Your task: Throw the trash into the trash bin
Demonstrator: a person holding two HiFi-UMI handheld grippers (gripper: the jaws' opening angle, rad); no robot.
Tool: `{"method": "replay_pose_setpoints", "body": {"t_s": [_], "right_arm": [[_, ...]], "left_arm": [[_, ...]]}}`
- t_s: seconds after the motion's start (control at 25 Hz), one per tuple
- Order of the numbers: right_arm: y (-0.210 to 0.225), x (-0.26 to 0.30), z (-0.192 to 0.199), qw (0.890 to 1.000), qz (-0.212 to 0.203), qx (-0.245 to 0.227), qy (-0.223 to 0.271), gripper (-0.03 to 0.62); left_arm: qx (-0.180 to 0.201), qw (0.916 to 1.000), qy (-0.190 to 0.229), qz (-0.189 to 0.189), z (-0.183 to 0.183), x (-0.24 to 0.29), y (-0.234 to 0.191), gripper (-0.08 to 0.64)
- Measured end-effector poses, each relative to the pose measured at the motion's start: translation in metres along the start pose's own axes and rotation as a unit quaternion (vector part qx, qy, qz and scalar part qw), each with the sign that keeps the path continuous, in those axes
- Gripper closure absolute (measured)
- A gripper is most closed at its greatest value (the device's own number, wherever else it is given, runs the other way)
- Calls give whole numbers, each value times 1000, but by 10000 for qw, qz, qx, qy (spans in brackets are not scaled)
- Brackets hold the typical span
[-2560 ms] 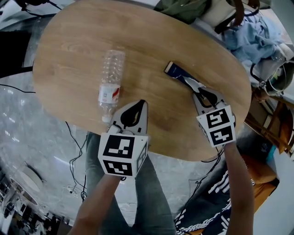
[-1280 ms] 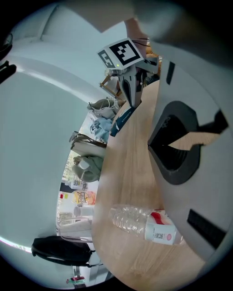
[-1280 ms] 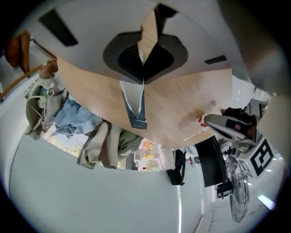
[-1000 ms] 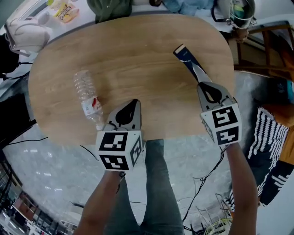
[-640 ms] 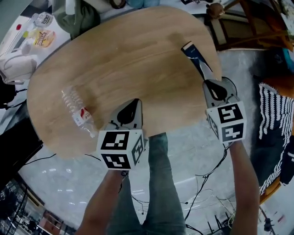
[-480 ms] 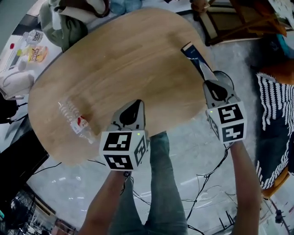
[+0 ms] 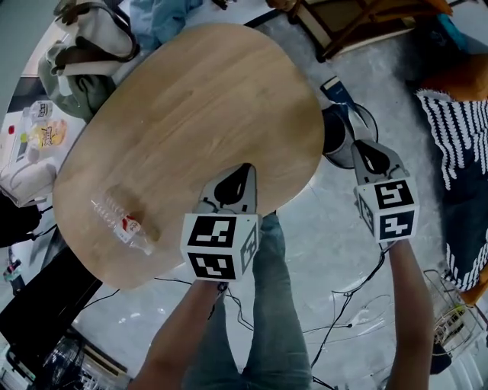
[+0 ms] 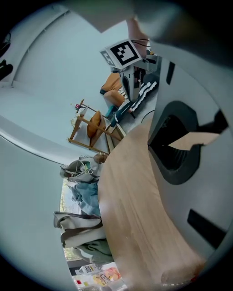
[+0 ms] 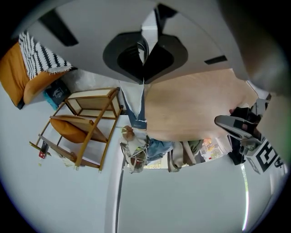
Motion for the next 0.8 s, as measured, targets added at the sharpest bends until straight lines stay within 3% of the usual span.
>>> {"method": "replay_pose_setpoints", "body": {"t_s": [0.32, 0.8], "right_arm": [[36, 4, 43, 9980, 169, 608, 69, 578], [68, 65, 136, 9858, 196, 1655, -193, 578]], "left_arm": [[302, 9993, -178, 91, -2, 29, 34, 549], [412, 9984, -392, 12, -3, 87, 57, 549]]}}
Point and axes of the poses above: the fingertips, and each gripper's own axes: x forward along the fingers, y to its right, z out of its underside, the point moved 4 cm from there along -x, backward along the fingers, and after that the axes turned 10 degrees about -z, right-handed, at the moved point
